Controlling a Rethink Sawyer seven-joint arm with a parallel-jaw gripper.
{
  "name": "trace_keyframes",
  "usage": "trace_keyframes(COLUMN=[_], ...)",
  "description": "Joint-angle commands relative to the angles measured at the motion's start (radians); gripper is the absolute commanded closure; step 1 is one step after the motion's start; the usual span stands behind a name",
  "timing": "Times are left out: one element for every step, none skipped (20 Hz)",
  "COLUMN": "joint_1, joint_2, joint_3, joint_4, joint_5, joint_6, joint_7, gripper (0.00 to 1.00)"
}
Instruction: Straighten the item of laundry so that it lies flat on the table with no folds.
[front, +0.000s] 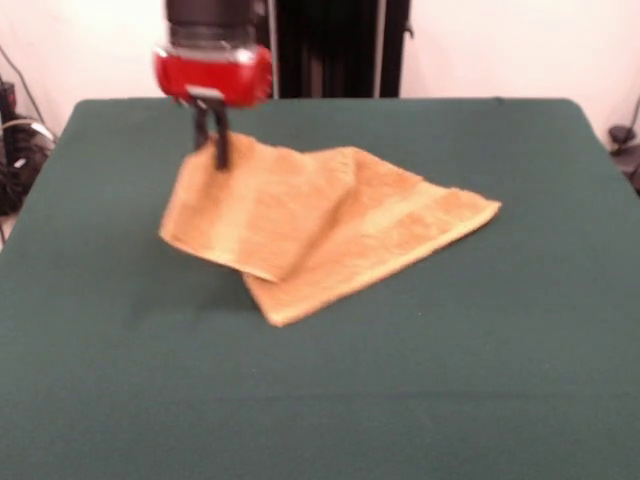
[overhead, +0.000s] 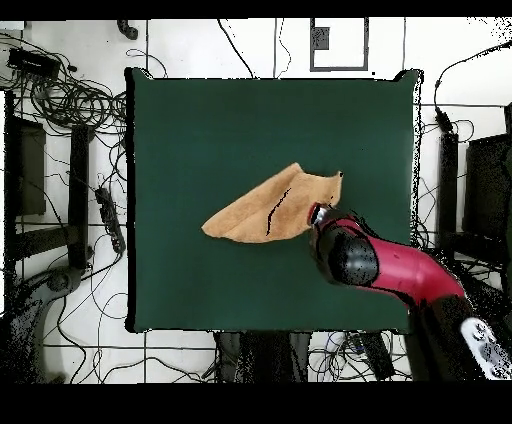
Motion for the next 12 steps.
trace_keyframes(joint_1=[-0.112, -0.113, -0.118, -0.12, -0.129, -0.128, -0.125, -0.123, -0.121, -0.113, -0.107, -0.097], joint_2=[-0.061, -0.049, -0.043, -0.035, -0.034, -0.03, -0.026, -0.025, -0.026, -0.033, -0.043, -0.058], joint_3=[0.163, 0.159, 0.163, 0.163, 0.171, 0.169, 0.166, 0.164, 0.164, 0.157, 0.15, 0.139], joint_4=[0.243, 0.239, 0.233, 0.23, 0.23, 0.228, 0.228, 0.228, 0.231, 0.233, 0.238, 0.245], joint_5=[-0.1, -0.107, -0.112, -0.116, -0.115, -0.115, -0.122, -0.122, -0.123, -0.122, -0.121, -0.116], joint_6=[-0.12, -0.126, -0.13, -0.131, -0.121, -0.114, -0.12, -0.117, -0.117, -0.118, -0.119, -0.114], joint_7=[0.045, 0.048, 0.051, 0.054, 0.052, 0.053, 0.057, 0.06, 0.063, 0.07, 0.075, 0.083], gripper=[1.0, 1.0, 1.0, 1.0, 1.0, 1.0, 1.0, 1.0, 1.0, 1.0, 1.0, 1.0])
